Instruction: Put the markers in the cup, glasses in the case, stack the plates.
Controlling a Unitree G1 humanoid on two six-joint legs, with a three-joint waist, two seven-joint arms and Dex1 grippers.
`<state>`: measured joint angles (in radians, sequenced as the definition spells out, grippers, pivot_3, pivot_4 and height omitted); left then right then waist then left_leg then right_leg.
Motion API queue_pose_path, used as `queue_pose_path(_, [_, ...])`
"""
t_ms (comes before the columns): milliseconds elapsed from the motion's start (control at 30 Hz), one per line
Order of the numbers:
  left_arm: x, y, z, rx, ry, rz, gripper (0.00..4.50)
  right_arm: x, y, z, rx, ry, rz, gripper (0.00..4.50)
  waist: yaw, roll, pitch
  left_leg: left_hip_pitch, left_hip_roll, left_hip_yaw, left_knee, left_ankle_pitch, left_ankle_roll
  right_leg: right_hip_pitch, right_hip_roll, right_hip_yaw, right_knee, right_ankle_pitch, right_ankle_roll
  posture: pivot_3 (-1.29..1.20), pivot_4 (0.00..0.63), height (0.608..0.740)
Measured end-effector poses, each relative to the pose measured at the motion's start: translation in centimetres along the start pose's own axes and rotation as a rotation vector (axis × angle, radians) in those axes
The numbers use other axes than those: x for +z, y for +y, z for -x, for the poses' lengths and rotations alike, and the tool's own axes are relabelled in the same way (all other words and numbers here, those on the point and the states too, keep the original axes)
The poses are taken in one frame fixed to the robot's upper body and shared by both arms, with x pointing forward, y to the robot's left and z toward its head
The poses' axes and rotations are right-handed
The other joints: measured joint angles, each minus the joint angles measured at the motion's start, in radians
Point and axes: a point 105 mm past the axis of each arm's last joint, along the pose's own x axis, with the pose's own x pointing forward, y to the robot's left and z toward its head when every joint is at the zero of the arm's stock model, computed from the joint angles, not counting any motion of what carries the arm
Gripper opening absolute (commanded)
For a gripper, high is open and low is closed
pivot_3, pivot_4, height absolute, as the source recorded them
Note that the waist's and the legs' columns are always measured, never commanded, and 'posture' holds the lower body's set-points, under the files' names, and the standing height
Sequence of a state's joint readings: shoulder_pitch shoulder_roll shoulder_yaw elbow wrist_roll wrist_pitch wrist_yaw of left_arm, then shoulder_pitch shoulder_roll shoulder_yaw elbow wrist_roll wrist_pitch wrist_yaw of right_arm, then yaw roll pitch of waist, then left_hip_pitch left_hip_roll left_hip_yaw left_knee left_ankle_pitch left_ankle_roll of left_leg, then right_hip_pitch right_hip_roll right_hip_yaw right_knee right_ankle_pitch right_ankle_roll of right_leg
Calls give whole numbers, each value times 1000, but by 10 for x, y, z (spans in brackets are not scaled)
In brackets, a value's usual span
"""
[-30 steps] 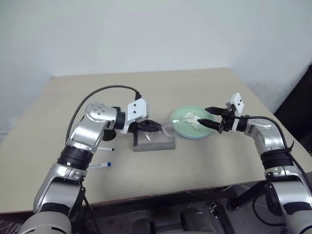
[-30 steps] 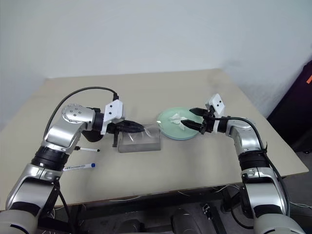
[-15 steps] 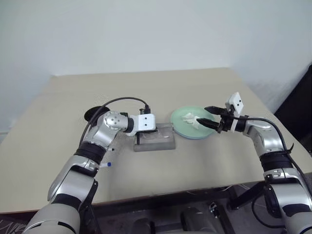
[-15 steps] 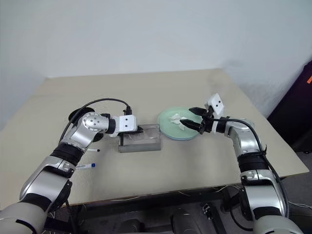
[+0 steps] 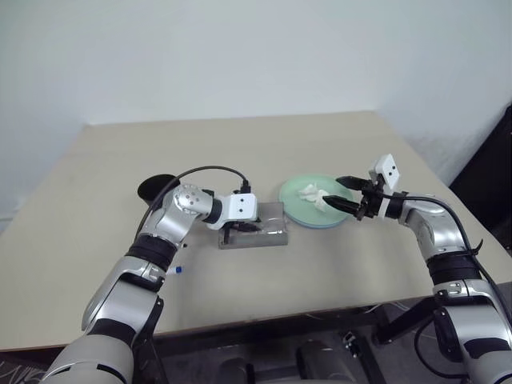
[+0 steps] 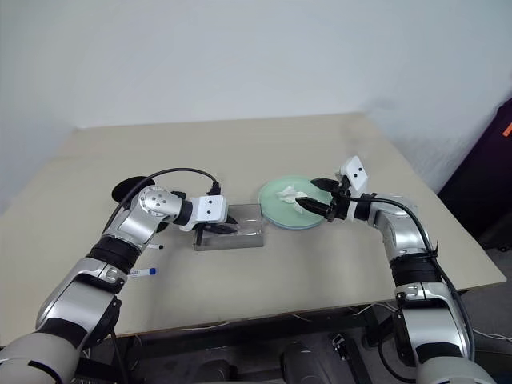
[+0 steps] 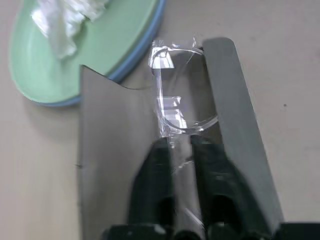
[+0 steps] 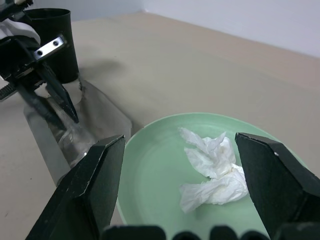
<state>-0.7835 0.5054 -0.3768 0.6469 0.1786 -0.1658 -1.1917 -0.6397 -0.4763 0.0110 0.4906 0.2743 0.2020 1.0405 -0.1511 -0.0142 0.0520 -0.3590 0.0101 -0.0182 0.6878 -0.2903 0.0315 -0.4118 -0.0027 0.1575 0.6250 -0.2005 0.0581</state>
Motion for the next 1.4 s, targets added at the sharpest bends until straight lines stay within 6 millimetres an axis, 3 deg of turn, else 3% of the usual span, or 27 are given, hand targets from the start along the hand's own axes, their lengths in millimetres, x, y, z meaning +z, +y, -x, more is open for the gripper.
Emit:
queue_pose_path(33, [0, 1, 0, 13, 0, -3, 2038, -1, 0, 0, 0, 1, -2, 3819, 0, 0, 0, 0, 0, 0, 0, 0, 0, 0, 0, 0, 0, 0, 0, 0, 0, 740])
queue_pose_path(333, [0, 11, 3, 87, -3, -7, 2038, -1, 0, 0, 0, 5, -7, 3819, 0, 0, 0, 0, 0, 0, 0, 0, 0, 0, 0, 0, 0, 0, 0, 0, 0, 740])
queue_pose_path(667, [12, 57, 14, 325, -7, -53, 2038, -2, 2, -3, 7, -2, -14, 3819, 1, 0, 0, 0, 0, 0, 0, 0, 0, 0, 0, 0, 0, 0, 1, 0, 0, 740])
queue_pose_path(767, [18, 65, 14, 378, -33, -60, 1476, -2, 2, -3, 7, -3, -12, 3819, 1, 0, 0, -1, 0, -1, 0, 0, 0, 0, 0, 0, 0, 1, 1, 0, 0, 740])
queue_pose_path(900, [18, 73, 14, 439, -29, -62, 106, -3, 3, -2, 5, -3, -11, 3819, 1, 0, 0, 0, 0, -1, 0, 0, 0, 0, 0, 0, 0, 1, 1, 0, 0, 740])
queue_pose_path(967, [14, 77, 15, 463, -5, -61, 43, -5, 3, -2, 4, -1, -15, 3819, 1, 0, 0, 0, 0, -1, 0, 0, 0, 0, 0, 0, 0, 1, 1, 0, 0, 740])
queue_pose_path(1067, [13, 74, 13, 434, -13, -49, 43, -8, 3, -1, 0, 3, -22, 3819, 1, 0, 0, -1, 0, -1, 0, 0, 0, 0, 0, -1, 0, 1, 1, 0, 0, 740])
queue_pose_path(1400, [43, 33, 0, 176, -199, -51, 43, -9, 4, -2, -4, -2, -23, 3819, 0, 0, 0, 0, 0, -1, 0, 0, 0, 0, 0, -1, 0, 1, 1, 0, 0, 740])
